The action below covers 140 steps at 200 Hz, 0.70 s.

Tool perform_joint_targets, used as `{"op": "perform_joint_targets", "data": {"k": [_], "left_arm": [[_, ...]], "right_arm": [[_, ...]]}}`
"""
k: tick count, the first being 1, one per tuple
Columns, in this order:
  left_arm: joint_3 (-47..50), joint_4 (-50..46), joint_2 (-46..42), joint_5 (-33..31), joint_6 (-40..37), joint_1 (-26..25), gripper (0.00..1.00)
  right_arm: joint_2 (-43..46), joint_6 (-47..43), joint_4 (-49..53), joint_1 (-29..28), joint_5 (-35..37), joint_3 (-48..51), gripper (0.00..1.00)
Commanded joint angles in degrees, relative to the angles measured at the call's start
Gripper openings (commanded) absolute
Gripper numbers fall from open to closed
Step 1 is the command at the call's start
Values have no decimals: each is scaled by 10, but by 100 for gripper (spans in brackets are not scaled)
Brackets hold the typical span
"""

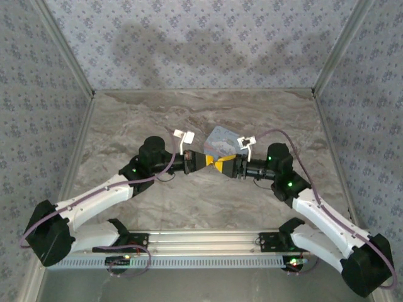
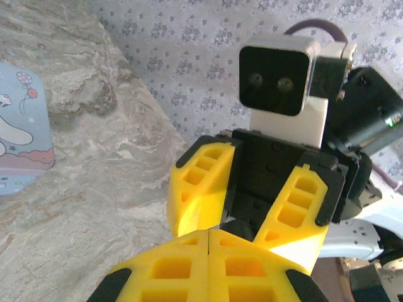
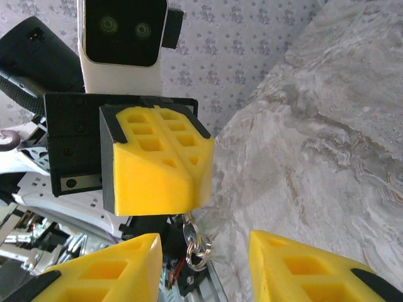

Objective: Unlock the padlock with the key

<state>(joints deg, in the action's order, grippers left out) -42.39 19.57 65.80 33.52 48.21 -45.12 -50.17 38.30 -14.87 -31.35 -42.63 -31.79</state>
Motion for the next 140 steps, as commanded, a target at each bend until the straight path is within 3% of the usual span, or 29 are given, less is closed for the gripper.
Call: {"op": "perform_joint_targets", "data": {"k": [1,47,104,140], "left_arm": [[-7,24,2,-14,17,-5,0],[1,32,1,-26,24,-5,0],[5,43,-2,-30,29,-7,0],[10,50,-7,-35,32,-7,0]], "right_arm": [[13,27,-60,-20,55,19,42],[7,36,-88,-40,78,24,35],[-7,38,-99,-55,90,17,37],[-21,39,-100,-60,95,16,26]]}}
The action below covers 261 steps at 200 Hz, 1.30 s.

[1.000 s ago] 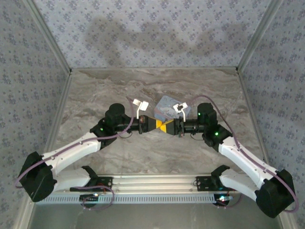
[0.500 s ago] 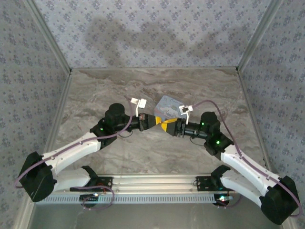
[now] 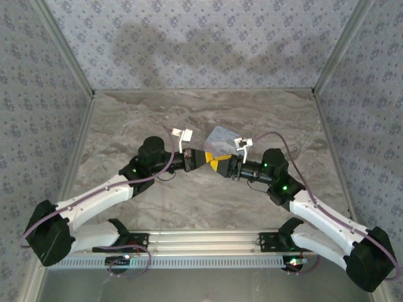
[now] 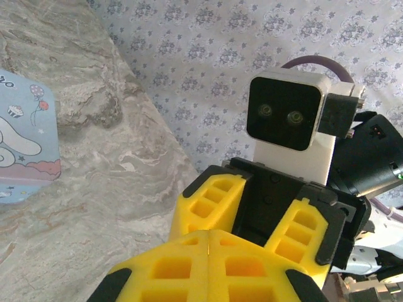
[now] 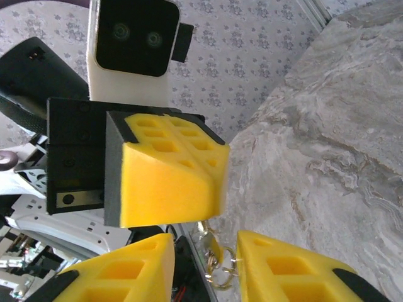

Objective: Unlock the padlock with the key

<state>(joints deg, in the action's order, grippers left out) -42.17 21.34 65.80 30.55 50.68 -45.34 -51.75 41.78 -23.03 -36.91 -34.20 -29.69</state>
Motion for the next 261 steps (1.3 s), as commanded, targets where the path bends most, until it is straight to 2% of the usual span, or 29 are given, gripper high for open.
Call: {"op": "perform_joint_targets", "data": {"k": [1,29,41,53,66,78,127,129,139,149,155,157,159,163,191,203,211,234,261], "left_arm": [[8,32,-8,-5,7,-5,0],[13,33,-13,-7,7,-5,0],[15,33,-16,-8,7,-5,0],[16,33,-17,-9,7,-5,0],[18,34,-19,-12,6,-5,0],[18,34,-21,-13,5,-5,0],[27,30,-35,-33,0,-4,0],[28,29,-36,-34,0,-4,3],[30,19,-41,-49,0,-4,30],[35,12,-46,-64,-2,-4,49],[38,6,-50,-76,-3,-4,68],[40,4,-51,-81,-4,-4,78],[41,4,-53,-85,-3,-4,92],[44,2,-56,-93,-3,-4,98],[70,-15,-75,-159,3,-4,98],[78,-28,-72,-169,-6,-3,98],[75,-41,-62,-160,-22,-3,93],[53,-110,-10,-155,-61,-10,84],[71,-49,61,-165,-81,-32,84]], "right_arm": [[-5,4,-19,-5,10,-5,26],[-1,5,-20,-4,17,2,12],[2,5,-20,-2,20,3,12],[5,4,-20,-1,18,4,7],[8,2,-14,0,18,4,7],[10,-3,-13,1,13,4,1],[21,-8,5,15,12,8,0],[22,-9,8,16,11,7,0],[28,-17,28,22,11,1,0],[32,-26,48,32,9,-3,0],[34,-29,58,38,6,-6,0],[34,-30,60,41,4,-7,0],[34,-31,62,43,2,-8,0],[35,-33,65,48,-2,-10,0],[32,-53,123,84,-11,-32,0],[24,-70,160,110,-4,-46,0],[15,-79,185,131,5,-57,0],[-18,-118,281,186,55,-96,0],[-60,-150,353,228,142,-131,0]]}}
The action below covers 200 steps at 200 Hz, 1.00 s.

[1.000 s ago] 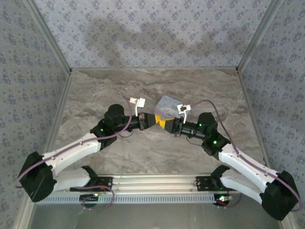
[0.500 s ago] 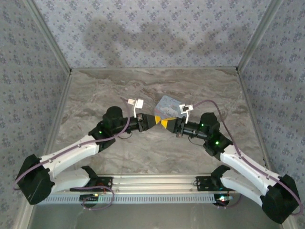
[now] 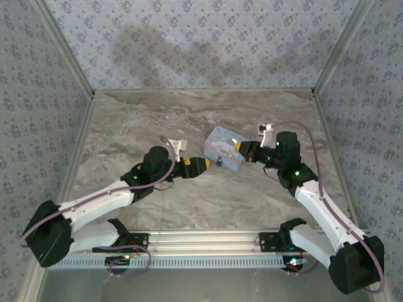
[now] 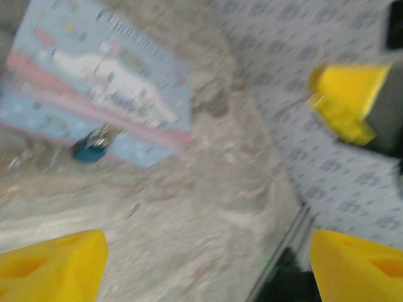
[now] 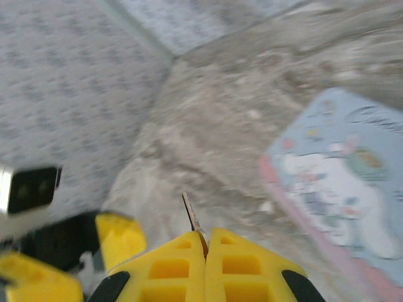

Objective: Unlock the padlock with the key

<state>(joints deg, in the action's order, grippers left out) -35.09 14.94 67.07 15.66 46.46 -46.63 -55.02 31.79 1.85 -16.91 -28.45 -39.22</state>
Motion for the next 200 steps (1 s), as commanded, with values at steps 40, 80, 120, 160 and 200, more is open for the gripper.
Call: {"op": "perform_joint_targets", "data": {"k": [40,80,120,160,200], "left_arm": [[-25,108,192,-35,-91,-40,89],[-44,229,307,-51,-142,-43,98],[-88,233,369,-78,-176,-42,98],[-138,224,421,-52,-179,-39,98],[-160,218,449,-57,-188,-39,97]], "right_arm": [[-95,-68,129,54,187,-56,0],[-137,-59,110,53,229,-55,0],[-171,-42,105,42,275,-55,0],[-216,-31,89,36,287,-66,0],[-258,-37,72,34,288,-92,0]]}}
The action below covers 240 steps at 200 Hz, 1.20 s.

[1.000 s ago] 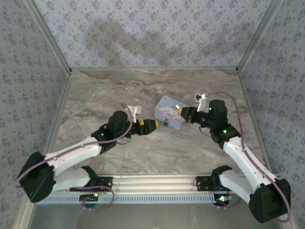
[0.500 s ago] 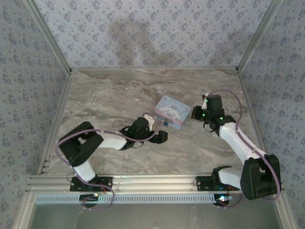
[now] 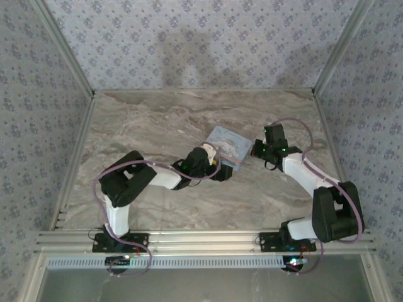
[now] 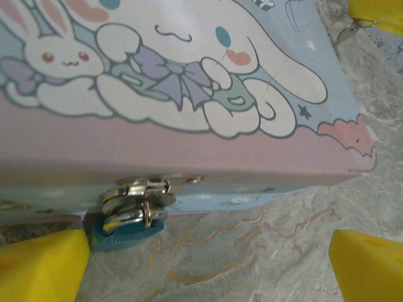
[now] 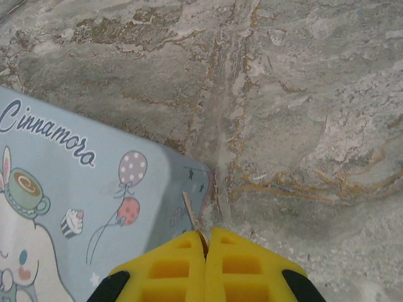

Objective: Unlock the padlock with the key

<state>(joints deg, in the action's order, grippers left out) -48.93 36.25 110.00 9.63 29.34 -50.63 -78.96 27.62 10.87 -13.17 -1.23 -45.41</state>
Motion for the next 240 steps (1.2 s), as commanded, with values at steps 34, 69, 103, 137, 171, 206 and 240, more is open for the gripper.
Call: {"op": "perform_joint_targets", "data": {"k": [34,69,103,137,171,206,240], "left_arm": [[-33,10,34,-13,-22,0,98],[-55,-4,50,-9,-21,-2,95],[-67,17,64,75,-24,-1,79],[-45,81,66,122,-12,-1,74],[-32,128,75,114,25,3,75],[-14,212,95,126,59,4,70],[-9,228,107,95,76,3,73]], "right_arm": [[-43,-2,-25,-1,13,-48,0],[-62,-1,-36,1,6,-59,0],[-80,-5,-38,2,-1,-70,0],[-90,-7,-40,2,-4,-74,0],[-94,-2,-45,0,-7,-72,0],[-93,-1,-44,-1,-5,-71,0],[-89,-1,-45,-2,-4,-71,0]]}}
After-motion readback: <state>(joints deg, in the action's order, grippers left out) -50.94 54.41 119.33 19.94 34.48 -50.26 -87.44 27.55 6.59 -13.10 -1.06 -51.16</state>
